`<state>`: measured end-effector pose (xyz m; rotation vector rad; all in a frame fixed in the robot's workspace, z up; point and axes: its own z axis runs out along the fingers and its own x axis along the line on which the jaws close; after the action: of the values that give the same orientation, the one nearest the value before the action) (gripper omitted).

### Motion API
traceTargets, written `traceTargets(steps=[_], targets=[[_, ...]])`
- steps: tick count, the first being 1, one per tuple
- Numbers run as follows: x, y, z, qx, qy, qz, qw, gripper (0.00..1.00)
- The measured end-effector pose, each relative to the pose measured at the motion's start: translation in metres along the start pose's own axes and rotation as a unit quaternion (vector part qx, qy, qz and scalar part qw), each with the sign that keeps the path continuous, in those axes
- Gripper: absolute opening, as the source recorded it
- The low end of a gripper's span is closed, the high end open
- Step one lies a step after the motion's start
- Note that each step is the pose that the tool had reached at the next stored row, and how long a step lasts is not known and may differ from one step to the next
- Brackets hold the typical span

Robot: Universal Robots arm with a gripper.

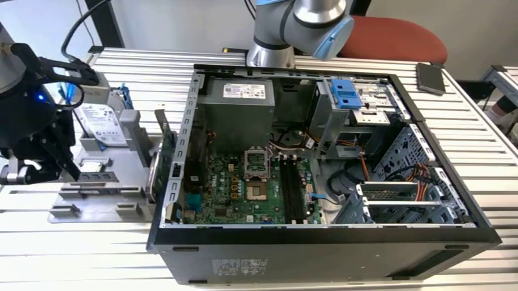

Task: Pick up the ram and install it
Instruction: 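Pick up the ram and move it above insertion slot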

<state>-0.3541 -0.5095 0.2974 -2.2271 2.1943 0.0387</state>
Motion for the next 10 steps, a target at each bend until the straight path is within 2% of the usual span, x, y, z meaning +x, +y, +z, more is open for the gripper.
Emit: traceTargets(steps=[10], targets=[[-0.0004, 0.0001, -0.0142, 0.0000, 0.0000, 0.000, 1.00000, 0.00]])
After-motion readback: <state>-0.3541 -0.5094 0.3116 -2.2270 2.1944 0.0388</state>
